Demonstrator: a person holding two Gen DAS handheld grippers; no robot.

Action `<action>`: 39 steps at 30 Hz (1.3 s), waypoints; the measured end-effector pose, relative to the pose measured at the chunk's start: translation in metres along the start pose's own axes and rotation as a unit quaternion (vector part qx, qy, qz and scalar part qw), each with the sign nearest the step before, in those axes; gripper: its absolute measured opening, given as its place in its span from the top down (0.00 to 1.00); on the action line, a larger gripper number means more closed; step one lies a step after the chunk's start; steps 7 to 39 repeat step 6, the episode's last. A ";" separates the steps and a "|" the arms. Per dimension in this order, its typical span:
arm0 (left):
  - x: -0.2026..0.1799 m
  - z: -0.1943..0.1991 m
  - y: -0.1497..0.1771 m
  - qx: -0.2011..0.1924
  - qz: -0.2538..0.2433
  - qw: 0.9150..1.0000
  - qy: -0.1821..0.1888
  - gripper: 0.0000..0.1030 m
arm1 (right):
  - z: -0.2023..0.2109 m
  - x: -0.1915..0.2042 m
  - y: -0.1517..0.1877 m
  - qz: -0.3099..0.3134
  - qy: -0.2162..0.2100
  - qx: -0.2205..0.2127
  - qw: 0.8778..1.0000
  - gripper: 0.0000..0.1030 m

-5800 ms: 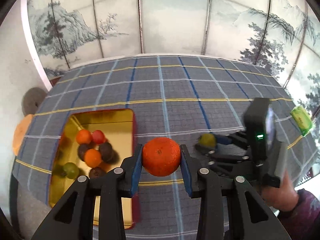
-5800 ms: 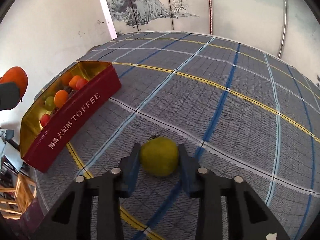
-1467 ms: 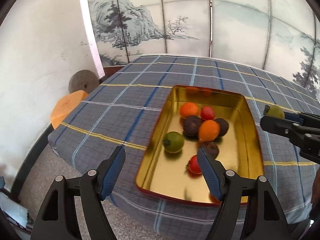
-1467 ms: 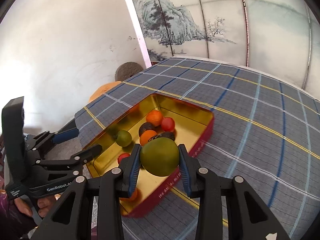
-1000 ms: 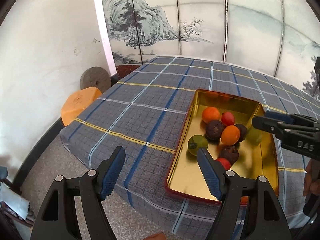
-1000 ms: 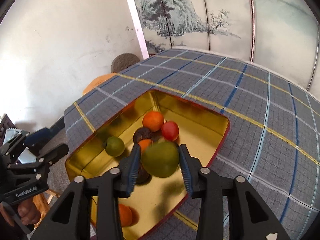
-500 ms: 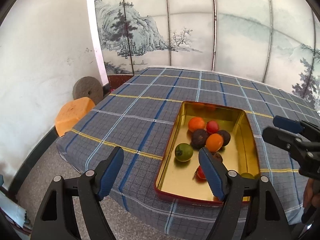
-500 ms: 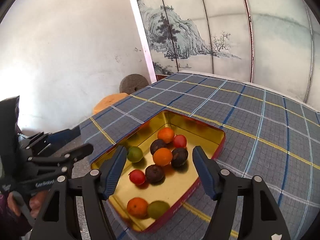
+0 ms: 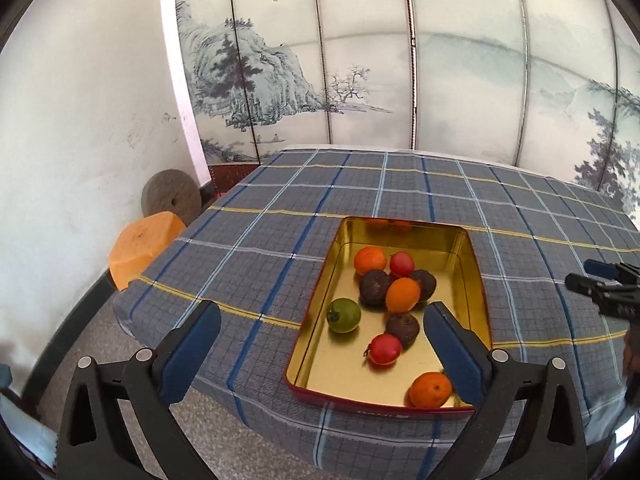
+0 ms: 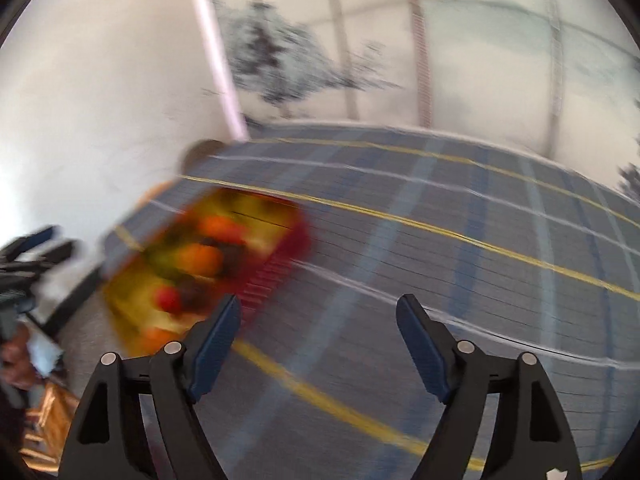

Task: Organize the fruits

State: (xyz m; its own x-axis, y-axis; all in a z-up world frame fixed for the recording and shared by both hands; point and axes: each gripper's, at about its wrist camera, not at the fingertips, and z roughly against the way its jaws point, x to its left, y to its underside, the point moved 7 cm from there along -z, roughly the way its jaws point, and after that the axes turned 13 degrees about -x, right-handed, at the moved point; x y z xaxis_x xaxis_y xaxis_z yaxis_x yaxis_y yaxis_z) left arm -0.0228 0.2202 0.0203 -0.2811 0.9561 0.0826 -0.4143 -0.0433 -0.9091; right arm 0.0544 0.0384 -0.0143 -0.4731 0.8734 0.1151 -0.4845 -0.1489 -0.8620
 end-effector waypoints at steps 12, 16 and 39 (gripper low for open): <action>-0.012 -0.003 -0.003 0.030 -0.001 1.000 0.004 0.00 | -0.007 -0.139 0.027 -0.030 0.133 0.061 0.989 0.22; -0.012 -0.003 -0.003 0.030 -0.001 1.000 0.004 0.00 | -0.007 -0.139 0.027 -0.030 0.133 0.061 0.989 0.22; -0.012 -0.003 -0.003 0.030 -0.001 1.000 0.004 0.00 | -0.007 -0.139 0.027 -0.030 0.133 0.061 0.989 0.22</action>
